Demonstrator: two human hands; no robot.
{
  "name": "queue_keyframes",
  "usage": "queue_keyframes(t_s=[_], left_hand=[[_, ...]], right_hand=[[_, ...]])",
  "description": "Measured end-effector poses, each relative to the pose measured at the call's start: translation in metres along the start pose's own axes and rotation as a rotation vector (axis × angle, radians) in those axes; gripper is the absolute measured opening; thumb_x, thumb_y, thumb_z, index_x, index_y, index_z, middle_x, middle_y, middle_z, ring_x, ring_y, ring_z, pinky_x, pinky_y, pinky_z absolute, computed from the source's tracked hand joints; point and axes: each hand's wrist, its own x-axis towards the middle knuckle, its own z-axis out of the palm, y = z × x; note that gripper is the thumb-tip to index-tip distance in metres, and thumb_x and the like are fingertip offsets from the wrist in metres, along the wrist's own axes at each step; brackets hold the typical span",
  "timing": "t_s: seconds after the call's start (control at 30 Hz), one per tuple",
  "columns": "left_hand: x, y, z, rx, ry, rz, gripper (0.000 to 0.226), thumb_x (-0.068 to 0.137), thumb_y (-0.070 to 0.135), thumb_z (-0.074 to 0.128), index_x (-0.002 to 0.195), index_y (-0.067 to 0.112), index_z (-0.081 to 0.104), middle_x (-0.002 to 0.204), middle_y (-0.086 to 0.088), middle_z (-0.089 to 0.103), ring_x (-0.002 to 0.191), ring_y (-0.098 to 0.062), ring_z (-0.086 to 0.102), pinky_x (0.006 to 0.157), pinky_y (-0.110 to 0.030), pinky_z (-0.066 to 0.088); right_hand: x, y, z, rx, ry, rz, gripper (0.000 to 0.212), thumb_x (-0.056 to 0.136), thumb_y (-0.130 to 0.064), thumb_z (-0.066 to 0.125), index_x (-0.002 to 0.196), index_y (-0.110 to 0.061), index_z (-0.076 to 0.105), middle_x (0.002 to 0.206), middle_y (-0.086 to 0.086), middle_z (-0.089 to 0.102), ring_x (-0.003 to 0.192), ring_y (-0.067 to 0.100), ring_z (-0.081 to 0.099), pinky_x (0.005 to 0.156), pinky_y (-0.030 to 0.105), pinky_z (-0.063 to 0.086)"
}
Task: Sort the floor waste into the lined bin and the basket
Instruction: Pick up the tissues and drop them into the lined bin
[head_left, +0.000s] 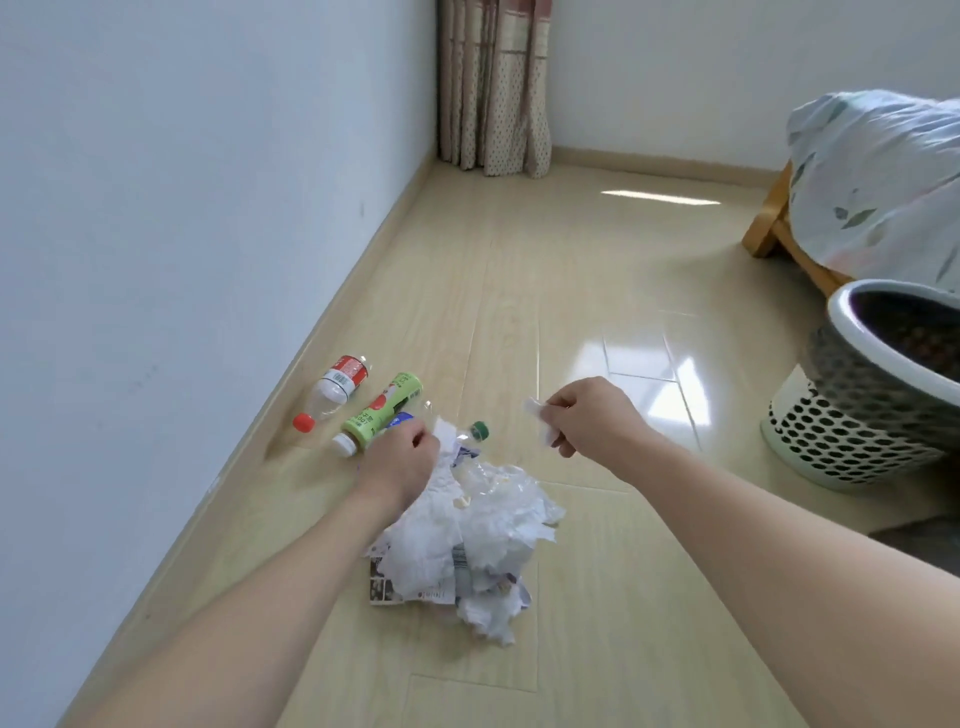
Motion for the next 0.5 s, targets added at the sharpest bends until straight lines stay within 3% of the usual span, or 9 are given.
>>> queue_keyframes(t_s=[0.1, 0.23, 0.37, 0.5], left_hand=[[-0.022, 0.079, 0.039, 0.054, -0.141, 0.139, 0.018, 0.087, 0.014, 0.043, 0.072, 0.006, 0.046, 0.065, -0.004, 0.045, 0.058, -0.02, 0.034, 0.054, -0.029, 0.028], [-0.06, 0.175, 0.113, 0.101, -0.284, 0.269, 0.017, 0.084, 0.018, 0.046, 0.075, 0.007, 0.054, 0.066, -0.002, 0.054, 0.057, -0.019, 0.044, 0.056, -0.03, 0.038], [-0.103, 0.254, 0.203, 0.127, -0.44, 0.356, 0.015, 0.086, 0.016, 0.047, 0.075, 0.011, 0.057, 0.067, -0.002, 0.059, 0.055, -0.015, 0.048, 0.056, -0.025, 0.04], [-0.145, 0.315, 0.309, 0.275, -0.569, 0.479, 0.017, 0.086, 0.017, 0.048, 0.077, 0.009, 0.06, 0.071, -0.005, 0.065, 0.059, -0.015, 0.053, 0.06, -0.031, 0.049]], right_hand=[[-0.032, 0.032, -0.071, 0.073, 0.07, 0.012, 0.034, 0.09, -0.038, 0.062, 0.066, -0.014, 0.063, 0.071, 0.002, 0.073, 0.052, 0.01, 0.058, 0.055, 0.021, 0.043], [-0.073, 0.108, -0.176, 0.103, 0.212, 0.085, 0.026, 0.09, -0.033, 0.064, 0.077, -0.01, 0.066, 0.066, 0.002, 0.07, 0.049, 0.008, 0.055, 0.054, 0.022, 0.043], [-0.113, 0.208, -0.26, 0.095, 0.273, 0.287, 0.016, 0.085, -0.009, 0.065, 0.098, -0.005, 0.073, 0.085, 0.011, 0.07, 0.079, 0.024, 0.066, 0.076, 0.034, 0.057], [-0.155, 0.316, -0.316, 0.154, 0.318, 0.49, 0.031, 0.088, 0.0, 0.053, 0.117, 0.004, 0.063, 0.092, 0.014, 0.059, 0.076, 0.023, 0.057, 0.065, 0.03, 0.051]])
